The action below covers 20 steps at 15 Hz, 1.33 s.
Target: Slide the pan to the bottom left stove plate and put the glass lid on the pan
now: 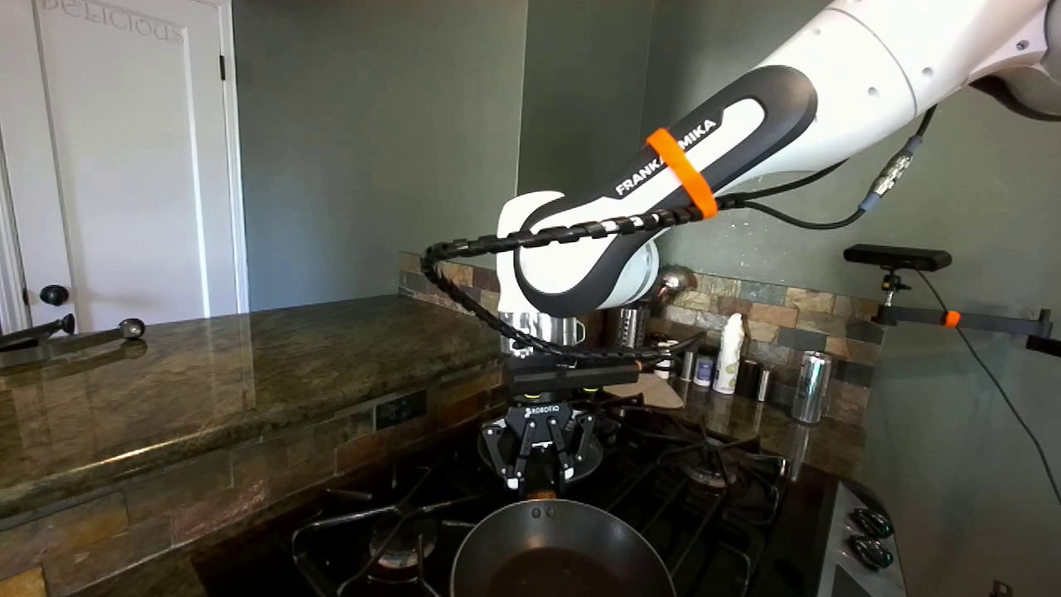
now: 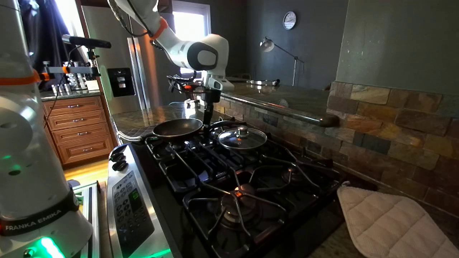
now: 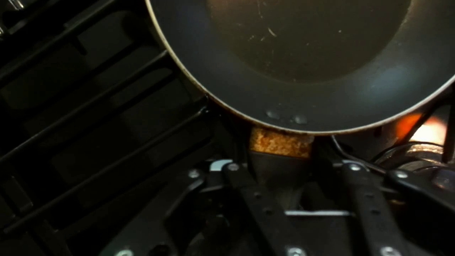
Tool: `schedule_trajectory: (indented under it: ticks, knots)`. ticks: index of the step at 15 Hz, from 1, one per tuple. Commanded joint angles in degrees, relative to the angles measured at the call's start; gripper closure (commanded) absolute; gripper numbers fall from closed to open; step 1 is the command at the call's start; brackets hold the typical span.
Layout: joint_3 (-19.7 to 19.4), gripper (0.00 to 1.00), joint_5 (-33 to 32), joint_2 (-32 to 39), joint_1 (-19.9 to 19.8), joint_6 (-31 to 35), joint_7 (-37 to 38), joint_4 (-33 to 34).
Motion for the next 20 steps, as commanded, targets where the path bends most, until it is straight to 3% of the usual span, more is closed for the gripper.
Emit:
schedule_trajectory:
  ticks: [1,20]
  knots:
    - [0.6,0.77,-2.7,1.3,1.2,-1.2,-0.8,2.1]
    - [2.2,0.77,-7.5,2.6,4.1,-0.2,-8.1,3.2]
